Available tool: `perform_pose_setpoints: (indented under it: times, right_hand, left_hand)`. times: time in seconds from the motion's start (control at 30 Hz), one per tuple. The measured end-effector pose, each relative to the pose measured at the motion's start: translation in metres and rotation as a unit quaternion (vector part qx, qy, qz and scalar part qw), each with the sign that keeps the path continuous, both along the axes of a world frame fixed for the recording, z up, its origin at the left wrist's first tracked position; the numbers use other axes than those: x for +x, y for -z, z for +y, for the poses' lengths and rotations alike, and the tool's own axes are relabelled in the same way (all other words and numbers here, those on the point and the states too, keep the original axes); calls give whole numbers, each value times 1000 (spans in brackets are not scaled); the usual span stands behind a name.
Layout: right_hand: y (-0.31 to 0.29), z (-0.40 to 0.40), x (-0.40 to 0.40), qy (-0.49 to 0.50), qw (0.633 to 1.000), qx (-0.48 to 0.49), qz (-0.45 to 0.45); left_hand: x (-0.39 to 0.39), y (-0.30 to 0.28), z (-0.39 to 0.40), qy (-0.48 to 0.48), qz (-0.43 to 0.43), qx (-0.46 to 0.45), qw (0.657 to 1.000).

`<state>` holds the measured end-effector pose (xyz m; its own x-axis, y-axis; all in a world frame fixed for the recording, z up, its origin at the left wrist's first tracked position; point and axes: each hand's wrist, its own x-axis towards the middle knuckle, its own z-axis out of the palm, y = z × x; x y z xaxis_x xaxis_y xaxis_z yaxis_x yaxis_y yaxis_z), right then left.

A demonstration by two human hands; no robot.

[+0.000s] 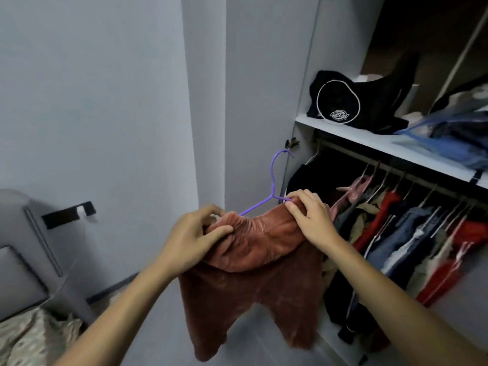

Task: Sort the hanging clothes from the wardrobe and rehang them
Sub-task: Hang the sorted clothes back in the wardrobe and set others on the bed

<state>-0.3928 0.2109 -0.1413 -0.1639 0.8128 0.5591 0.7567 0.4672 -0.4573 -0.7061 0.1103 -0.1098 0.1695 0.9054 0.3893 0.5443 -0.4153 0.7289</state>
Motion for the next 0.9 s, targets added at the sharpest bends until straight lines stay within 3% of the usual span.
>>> perform_pose_setpoints:
  times: [0.53, 0.9]
  right_hand:
    - [31, 141, 24, 12, 994, -30, 102]
    - [71, 240, 42, 100, 976, -87, 172]
  left_hand:
    - [99, 23, 179, -5, -18, -12, 1000]
    - [146, 78, 289, 12, -23, -19, 999]
